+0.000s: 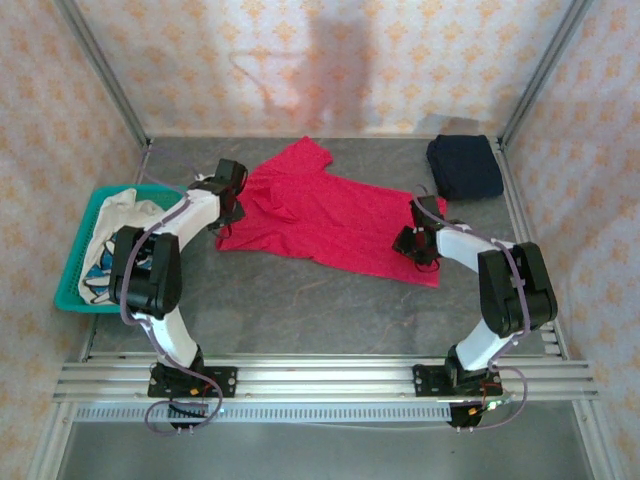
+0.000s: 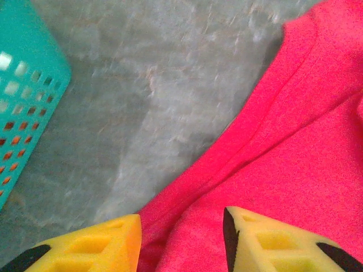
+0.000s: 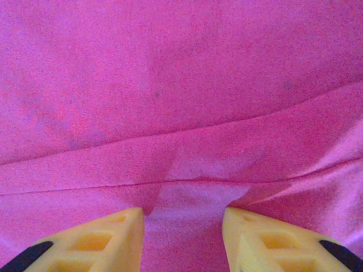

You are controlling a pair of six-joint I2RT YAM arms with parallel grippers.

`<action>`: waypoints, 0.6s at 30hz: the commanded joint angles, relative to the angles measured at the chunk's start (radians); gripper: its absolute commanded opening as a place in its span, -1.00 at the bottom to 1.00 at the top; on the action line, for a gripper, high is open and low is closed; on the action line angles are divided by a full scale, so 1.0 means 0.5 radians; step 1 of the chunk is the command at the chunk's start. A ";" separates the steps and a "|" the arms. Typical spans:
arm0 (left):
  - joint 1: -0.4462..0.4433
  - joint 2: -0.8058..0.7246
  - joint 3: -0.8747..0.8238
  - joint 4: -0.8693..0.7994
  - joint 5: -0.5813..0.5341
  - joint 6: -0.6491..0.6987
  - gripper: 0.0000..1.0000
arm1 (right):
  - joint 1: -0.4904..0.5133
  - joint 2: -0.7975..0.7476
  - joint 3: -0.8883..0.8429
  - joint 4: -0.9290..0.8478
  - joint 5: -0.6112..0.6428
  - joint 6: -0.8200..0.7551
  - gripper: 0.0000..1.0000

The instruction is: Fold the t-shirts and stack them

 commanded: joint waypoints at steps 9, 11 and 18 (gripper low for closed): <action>0.041 0.052 -0.108 -0.156 0.209 0.181 -0.27 | -0.028 0.012 -0.010 -0.116 0.031 -0.051 -0.16; 0.040 0.095 -0.089 -0.153 0.231 0.183 -0.40 | -0.030 0.009 -0.011 -0.116 0.034 -0.043 -0.16; 0.046 0.168 -0.059 -0.168 0.232 0.167 -0.50 | -0.028 -0.004 -0.023 -0.125 0.046 -0.046 -0.16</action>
